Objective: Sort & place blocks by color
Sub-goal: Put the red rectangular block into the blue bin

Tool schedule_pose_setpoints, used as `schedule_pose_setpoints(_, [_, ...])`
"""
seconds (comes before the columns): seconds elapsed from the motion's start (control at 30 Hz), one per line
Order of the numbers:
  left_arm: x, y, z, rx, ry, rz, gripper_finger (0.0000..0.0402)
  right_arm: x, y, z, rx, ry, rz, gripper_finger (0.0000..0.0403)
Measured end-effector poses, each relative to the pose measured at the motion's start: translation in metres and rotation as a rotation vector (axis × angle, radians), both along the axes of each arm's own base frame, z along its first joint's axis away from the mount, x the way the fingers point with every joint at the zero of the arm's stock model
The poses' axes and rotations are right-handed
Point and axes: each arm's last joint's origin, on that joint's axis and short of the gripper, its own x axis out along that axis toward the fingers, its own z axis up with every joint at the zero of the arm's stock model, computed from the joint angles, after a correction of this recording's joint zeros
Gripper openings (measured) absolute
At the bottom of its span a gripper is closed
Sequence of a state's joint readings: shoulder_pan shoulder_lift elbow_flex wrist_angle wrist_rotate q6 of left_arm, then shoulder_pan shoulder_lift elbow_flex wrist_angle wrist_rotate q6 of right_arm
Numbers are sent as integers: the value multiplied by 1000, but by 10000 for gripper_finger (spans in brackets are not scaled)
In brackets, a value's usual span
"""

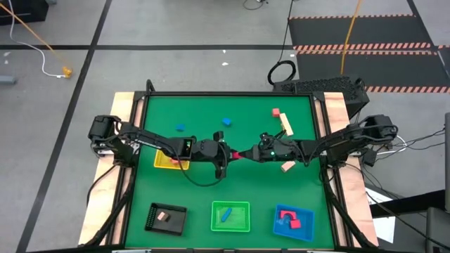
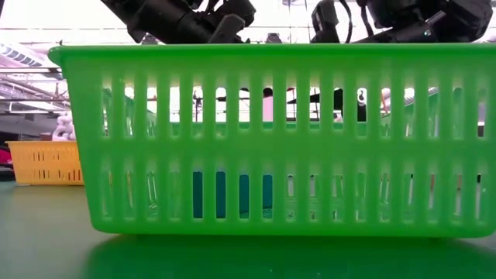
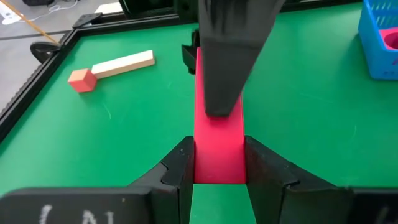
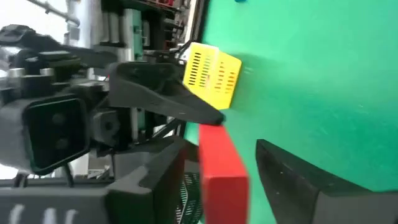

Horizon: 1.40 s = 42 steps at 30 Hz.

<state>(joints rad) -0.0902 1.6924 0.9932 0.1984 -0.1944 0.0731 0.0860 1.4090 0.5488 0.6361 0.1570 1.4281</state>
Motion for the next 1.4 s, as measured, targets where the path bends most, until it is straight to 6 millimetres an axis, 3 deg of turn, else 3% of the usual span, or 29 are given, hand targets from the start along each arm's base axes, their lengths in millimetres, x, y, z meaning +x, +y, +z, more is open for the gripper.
schedule_pose_setpoints(0.33, [0,0,-1,0,6,4,109,2,0,-2,-8,-8,1,41])
schedule_pose_setpoints(0.43, [0,0,-1,-18,3,16,117,2,0,-1,-22,-10,3,41])
schedule_pose_setpoints(0.63, [0,0,1,-93,-20,47,201,2,-3,-4,-36,18,73,41])
schedule_pose_setpoints(0.8, [1,1,2,-127,-35,65,235,-6,-8,-4,-4,100,204,41])
schedule_pose_setpoints(1.17, [1,1,1,-166,-32,89,227,-42,10,33,166,71,681,41])
schedule_pose_setpoints(1.4, [0,1,0,-164,-20,91,222,-70,33,37,262,188,979,53])
